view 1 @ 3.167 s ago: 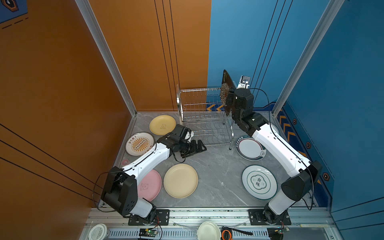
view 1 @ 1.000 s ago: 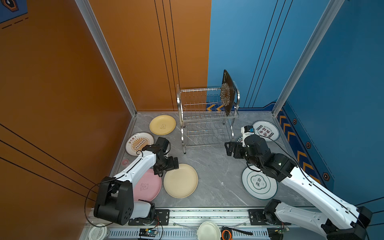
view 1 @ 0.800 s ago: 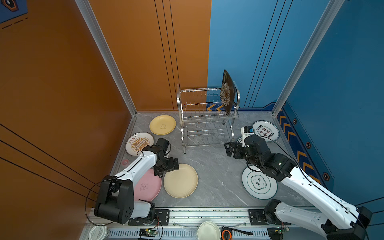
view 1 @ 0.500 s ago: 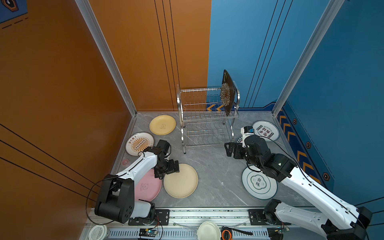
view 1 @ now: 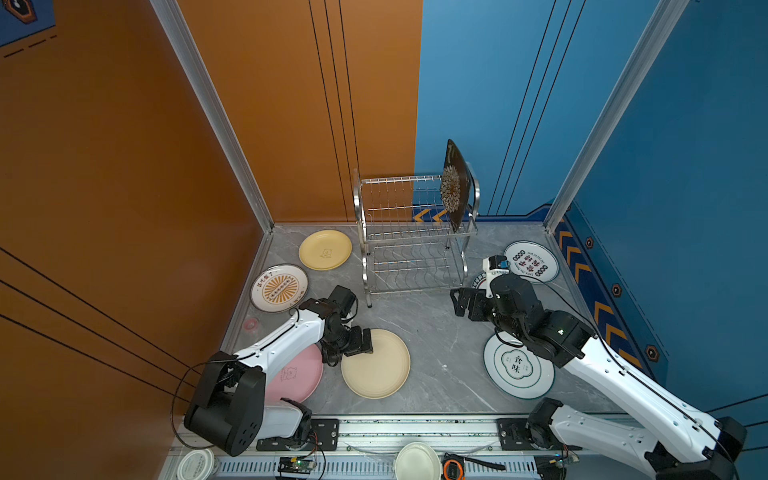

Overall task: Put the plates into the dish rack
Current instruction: 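Pinch the cream plate rim with the left gripper while the right gripper approaches, then tilt the cream plate upright between both grippers, then open the left gripper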

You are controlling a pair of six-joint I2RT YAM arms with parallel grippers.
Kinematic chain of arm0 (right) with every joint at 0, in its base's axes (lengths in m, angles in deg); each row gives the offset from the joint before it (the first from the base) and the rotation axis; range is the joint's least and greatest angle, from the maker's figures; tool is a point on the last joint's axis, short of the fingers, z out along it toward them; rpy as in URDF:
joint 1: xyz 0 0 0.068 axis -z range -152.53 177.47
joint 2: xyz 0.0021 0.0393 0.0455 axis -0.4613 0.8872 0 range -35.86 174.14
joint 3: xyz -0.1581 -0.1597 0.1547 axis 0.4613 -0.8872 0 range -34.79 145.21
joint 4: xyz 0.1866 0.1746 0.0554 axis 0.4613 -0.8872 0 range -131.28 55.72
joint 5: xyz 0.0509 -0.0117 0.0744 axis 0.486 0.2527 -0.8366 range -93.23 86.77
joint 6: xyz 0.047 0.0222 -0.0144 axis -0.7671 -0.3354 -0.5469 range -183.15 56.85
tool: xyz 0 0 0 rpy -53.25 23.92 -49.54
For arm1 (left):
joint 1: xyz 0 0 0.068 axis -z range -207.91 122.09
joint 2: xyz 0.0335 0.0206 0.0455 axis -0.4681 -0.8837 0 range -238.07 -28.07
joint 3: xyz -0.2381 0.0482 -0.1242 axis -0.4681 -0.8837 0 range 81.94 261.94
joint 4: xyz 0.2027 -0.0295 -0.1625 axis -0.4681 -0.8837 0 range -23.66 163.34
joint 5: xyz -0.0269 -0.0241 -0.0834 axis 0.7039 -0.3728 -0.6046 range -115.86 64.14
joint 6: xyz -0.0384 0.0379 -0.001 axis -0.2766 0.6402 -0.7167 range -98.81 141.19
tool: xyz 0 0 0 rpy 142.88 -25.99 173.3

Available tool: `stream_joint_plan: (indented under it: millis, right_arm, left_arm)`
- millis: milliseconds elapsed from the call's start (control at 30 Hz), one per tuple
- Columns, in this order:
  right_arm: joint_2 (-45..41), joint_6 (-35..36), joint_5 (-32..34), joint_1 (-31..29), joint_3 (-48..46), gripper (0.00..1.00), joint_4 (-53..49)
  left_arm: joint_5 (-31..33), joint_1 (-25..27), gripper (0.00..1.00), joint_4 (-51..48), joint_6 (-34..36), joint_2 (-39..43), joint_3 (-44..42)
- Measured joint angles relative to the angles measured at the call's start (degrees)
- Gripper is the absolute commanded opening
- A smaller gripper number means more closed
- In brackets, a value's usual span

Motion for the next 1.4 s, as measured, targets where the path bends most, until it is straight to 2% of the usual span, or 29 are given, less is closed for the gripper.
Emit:
stream_joint_plan:
  millis: [167, 367, 667, 1033, 1233, 1400]
  right_arm:
    - [0.0, 0.0, -0.2, 0.0, -0.8, 0.99, 0.0]
    - [0.0, -0.2, -1.5, 0.5, -2.3, 0.98, 0.3]
    - [0.0, -0.5, -3.0, 0.7, -4.8, 0.97, 0.9]
    - [0.0, -1.3, -3.5, 0.7, -6.1, 0.98, 1.3]
    - [0.0, -1.5, -5.4, 3.0, -7.5, 0.98, 1.4]
    - [1.2, -1.4, -10.4, 3.8, -9.2, 0.98, 3.6]
  left_arm:
    - [2.3, 0.6, 0.74, -0.1, -4.0, 4.8, -4.5]
    - [5.5, 0.6, 0.59, -0.1, -6.6, 6.3, -7.4]
    - [6.4, 0.6, 0.40, 2.6, -6.8, 5.4, -7.5]
    - [6.2, 0.6, 0.01, 4.1, -6.7, 4.5, -8.1]
    - [5.5, 0.7, 0.00, 4.7, -6.6, 5.1, -8.1]
    - [4.2, 1.5, 0.00, 4.5, -6.6, 7.7, -8.0]
